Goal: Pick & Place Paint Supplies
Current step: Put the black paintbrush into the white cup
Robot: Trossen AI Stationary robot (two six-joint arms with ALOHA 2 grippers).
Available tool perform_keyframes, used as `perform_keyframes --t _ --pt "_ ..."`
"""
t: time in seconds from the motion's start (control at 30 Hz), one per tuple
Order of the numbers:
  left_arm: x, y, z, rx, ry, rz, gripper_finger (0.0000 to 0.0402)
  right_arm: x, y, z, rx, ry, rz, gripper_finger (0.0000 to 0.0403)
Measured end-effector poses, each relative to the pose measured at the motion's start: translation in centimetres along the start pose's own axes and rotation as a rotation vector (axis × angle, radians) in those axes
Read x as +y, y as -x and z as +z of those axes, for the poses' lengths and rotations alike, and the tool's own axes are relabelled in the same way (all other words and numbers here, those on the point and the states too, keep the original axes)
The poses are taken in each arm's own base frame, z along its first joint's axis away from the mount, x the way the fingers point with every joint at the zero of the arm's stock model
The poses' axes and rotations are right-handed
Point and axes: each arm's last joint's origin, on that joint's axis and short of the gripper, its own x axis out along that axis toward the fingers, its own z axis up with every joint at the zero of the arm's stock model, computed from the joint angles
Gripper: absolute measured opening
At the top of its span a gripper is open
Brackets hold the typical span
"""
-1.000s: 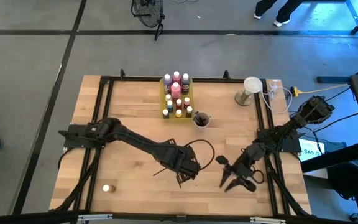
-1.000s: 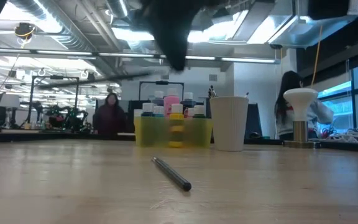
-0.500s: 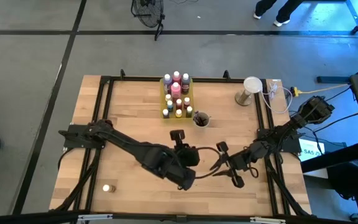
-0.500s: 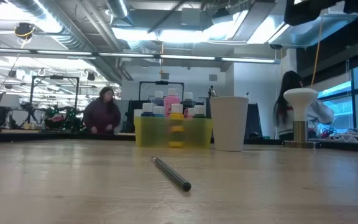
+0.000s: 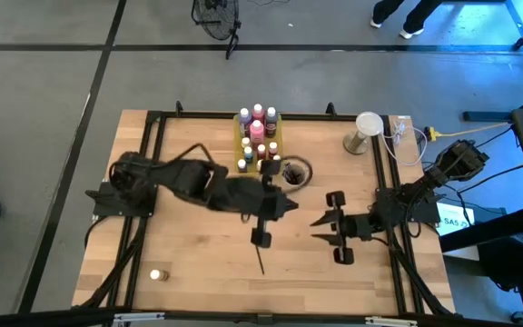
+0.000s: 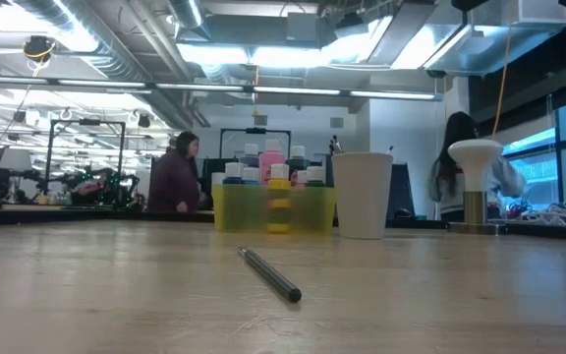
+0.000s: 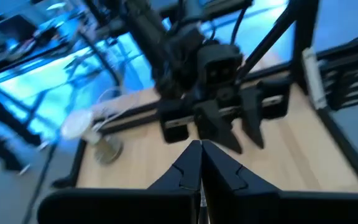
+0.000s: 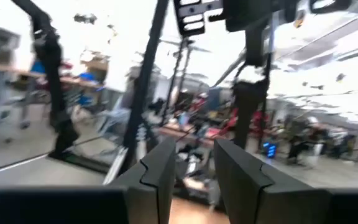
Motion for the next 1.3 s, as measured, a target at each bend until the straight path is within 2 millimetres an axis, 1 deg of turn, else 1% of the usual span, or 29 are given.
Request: perform_keyframes --t 0.1,0.17,0.23,0.33,0.4,0.57,0.7,0.83,0.93,1.07,1.3 --pt "1.4 -0.7 0.1 -0.034 -0.007 -0.071 0.0001 -0.2 0.0 0.3 -0.025 0.015 -0.048 0.0112" --pt "2.0 -1.6 0.0 -0.057 -0.012 -0.117 0.0001 -0.4 0.0 0.6 -0.036 0.021 -0.095 0.0113" --pt "2.8 -2.5 -0.5 -0.045 -0.03 -0.117 0.0001 -0.6 0.0 0.7 -0.03 0.004 -0.145 0.0114" --pt "4.9 -3.7 -1.5 0.0 -0.011 -0.083 0.0001 -0.8 -0.2 1.0 -0.026 -0.004 -0.21 0.012" --pt "6.5 -4.0 -1.9 0.003 0.019 -0.112 0.0001 -1.0 -0.4 1.2 -0.004 0.02 -0.281 0.0127" --pt "8.7 -5.1 -2.9 -0.008 0.014 -0.178 0.0001 -1.7 -1.2 2.0 0.083 0.078 -0.52 0.0147" --pt "10.3 -5.5 -3.1 -0.052 0.015 -0.21 0.0001 -2.3 -1.8 2.6 0.137 0.142 -0.631 0.018" --pt "10.0 -5.4 -2.6 -0.127 -0.042 -0.269 0.0001 -2.5 -2.4 2.7 0.18 0.187 -0.652 0.0212" --pt "10.1 -5.6 -2.2 -0.175 -0.051 -0.259 0.0001 -2.4 -2.9 2.8 0.221 0.249 -0.636 0.0226" --pt "10.0 -5.9 -2.2 -0.174 -0.046 -0.258 0.0001 -2.2 -3.4 3.0 0.244 0.286 -0.622 0.023" --pt "9.2 -5.7 -1.8 -0.21 -0.065 -0.305 0.0001 -2.2 -4.3 4.4 0.206 0.252 -0.637 0.0229"
